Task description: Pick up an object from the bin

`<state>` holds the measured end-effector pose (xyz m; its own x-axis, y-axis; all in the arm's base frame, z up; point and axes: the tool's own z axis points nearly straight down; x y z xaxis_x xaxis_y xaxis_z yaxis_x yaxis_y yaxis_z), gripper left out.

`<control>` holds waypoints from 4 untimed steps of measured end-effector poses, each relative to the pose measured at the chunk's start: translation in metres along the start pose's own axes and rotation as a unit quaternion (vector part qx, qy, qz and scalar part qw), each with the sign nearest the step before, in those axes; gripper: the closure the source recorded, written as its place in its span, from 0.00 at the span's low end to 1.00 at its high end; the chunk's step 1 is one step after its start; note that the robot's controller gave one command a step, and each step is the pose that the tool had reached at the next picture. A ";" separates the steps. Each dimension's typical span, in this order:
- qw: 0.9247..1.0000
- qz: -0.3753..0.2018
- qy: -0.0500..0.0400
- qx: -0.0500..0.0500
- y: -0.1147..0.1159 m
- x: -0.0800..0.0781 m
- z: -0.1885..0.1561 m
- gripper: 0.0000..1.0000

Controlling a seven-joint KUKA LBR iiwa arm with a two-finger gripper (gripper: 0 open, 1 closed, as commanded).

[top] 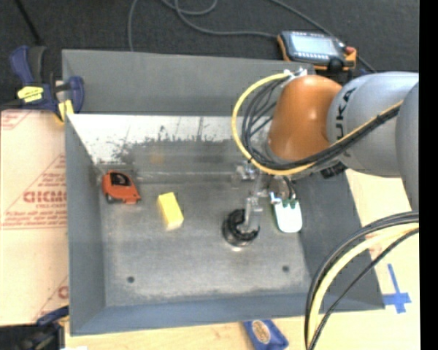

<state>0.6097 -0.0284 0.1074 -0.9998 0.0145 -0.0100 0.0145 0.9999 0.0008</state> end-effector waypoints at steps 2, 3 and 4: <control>0.997 0.076 0.004 -0.001 -0.029 0.007 0.033 1.00; 0.997 0.076 0.004 -0.001 -0.029 0.007 0.033 1.00; 0.998 0.070 0.003 0.001 -0.038 0.040 -0.041 1.00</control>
Offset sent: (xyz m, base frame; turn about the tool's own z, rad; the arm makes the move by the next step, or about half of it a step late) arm -0.0097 -0.0290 -0.0374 0.1534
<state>0.5690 -0.0656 0.1481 -0.9879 0.1548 -0.0032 0.1548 0.9879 0.0002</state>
